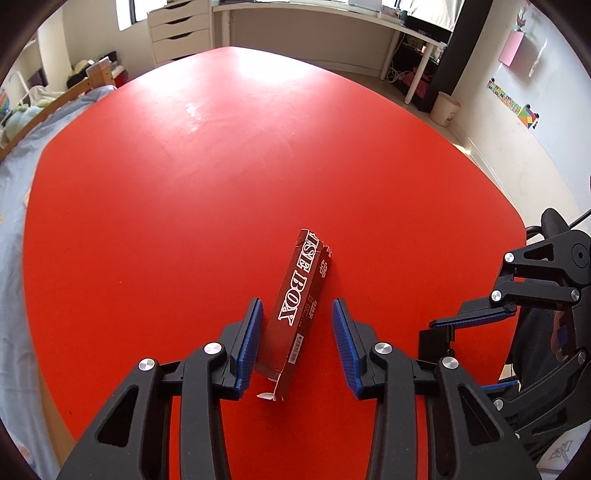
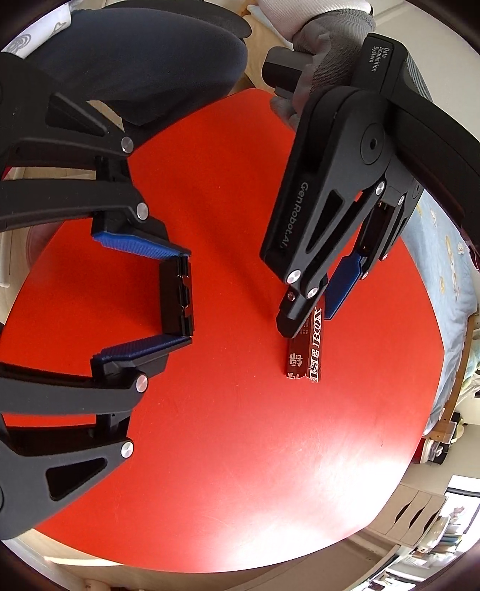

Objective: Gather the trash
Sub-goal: 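Grasp the red cigarette box with the left gripper while the right gripper grasps the black clip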

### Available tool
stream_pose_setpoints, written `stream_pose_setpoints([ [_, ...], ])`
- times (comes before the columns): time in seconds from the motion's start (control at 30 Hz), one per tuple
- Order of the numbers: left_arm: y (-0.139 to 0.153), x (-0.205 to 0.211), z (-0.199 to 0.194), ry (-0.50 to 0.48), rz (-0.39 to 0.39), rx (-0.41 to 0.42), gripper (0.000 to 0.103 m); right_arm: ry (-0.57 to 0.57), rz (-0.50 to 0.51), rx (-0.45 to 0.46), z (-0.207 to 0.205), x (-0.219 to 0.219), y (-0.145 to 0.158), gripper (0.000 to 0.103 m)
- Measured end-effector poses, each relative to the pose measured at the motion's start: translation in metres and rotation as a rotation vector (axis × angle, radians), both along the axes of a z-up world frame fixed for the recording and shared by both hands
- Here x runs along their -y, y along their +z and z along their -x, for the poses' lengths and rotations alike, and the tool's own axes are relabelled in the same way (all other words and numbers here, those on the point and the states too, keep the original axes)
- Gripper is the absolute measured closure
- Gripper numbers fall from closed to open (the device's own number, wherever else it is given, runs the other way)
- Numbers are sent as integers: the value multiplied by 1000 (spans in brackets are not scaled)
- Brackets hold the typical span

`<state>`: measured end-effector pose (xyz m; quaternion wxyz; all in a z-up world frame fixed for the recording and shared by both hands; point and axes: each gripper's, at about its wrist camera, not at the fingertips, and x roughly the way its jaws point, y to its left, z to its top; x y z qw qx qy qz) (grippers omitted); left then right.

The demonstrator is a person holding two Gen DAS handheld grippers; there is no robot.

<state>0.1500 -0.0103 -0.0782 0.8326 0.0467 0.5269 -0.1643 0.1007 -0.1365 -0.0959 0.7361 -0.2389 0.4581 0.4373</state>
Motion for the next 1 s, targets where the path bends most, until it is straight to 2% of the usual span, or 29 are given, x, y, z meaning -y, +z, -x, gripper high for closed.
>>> stream_pose_setpoints([
  [0.03,0,0,-2,-2,-3,-3,80,1,-3,-4,1,0,0,63],
  [0.1,0,0,-2,1,-7,-8,88,-3,-7,-3,1,1,0,63],
  [0.47,8,-1,6,55,1,12,89,-41,-29,-4,-5,8,8,63],
  [0.73,30,-3,22,97,11,40,89,-58,-44,9,-2,14,24,63],
  [1.0,59,-1,51,148,37,89,89,-69,-77,29,10,30,53,63],
])
